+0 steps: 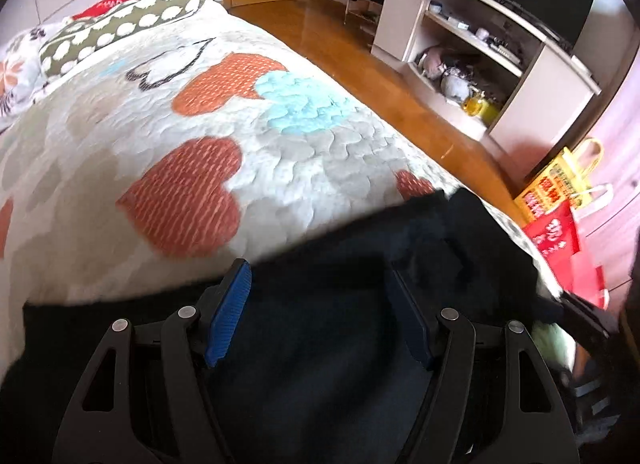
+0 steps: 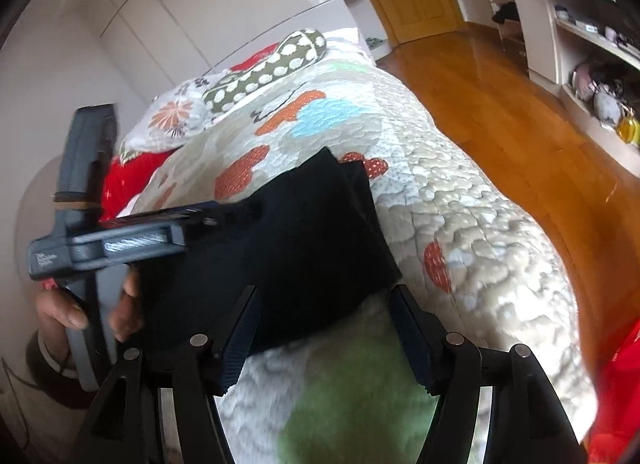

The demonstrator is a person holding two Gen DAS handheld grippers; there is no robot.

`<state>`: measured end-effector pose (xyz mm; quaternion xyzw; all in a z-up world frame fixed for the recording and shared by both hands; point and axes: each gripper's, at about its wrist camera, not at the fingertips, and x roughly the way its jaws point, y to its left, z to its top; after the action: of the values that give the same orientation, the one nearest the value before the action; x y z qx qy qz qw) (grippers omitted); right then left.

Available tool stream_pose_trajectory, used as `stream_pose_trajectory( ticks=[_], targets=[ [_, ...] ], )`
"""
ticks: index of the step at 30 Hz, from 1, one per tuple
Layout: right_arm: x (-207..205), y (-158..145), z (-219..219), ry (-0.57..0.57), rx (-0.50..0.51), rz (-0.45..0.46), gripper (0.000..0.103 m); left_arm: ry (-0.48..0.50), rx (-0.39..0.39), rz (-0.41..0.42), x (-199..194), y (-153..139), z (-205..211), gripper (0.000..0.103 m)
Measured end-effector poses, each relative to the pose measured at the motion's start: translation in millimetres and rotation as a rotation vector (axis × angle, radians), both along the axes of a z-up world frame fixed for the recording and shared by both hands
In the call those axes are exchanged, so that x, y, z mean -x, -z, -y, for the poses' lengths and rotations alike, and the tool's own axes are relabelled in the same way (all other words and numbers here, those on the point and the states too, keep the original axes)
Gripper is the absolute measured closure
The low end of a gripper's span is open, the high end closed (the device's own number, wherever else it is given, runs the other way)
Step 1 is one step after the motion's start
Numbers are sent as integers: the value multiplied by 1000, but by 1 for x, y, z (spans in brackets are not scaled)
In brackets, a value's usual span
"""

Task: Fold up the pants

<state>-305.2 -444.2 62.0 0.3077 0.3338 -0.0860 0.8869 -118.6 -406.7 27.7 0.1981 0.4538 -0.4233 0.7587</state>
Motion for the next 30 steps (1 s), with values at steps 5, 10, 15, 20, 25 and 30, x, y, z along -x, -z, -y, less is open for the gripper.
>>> stream_pose_trajectory(
  ticks=[5,10,15,20,25,30],
  targets=[
    [-10,3,2,16,20,26,64,-20,12,23,-10,8,16,28],
    [-16,-12,0,-16,-7,72,84,-82,57,-16,-20,-10,-12,28],
    [-27,-59,-34,-109,80,156,84,-199,169,-5,-42,-53,-98,28],
    [-63,-79,-101,-303,136,208,84,-382,267,-11,-55,-75,-202,28],
    [-112,-29,-165,-551,3,26,57,-480,249,-33,-52,-63,-258,28],
    [-84,-55,-140,-504,50,108,56,-479,248,-103,-41,-46,-264,28]
  ],
)
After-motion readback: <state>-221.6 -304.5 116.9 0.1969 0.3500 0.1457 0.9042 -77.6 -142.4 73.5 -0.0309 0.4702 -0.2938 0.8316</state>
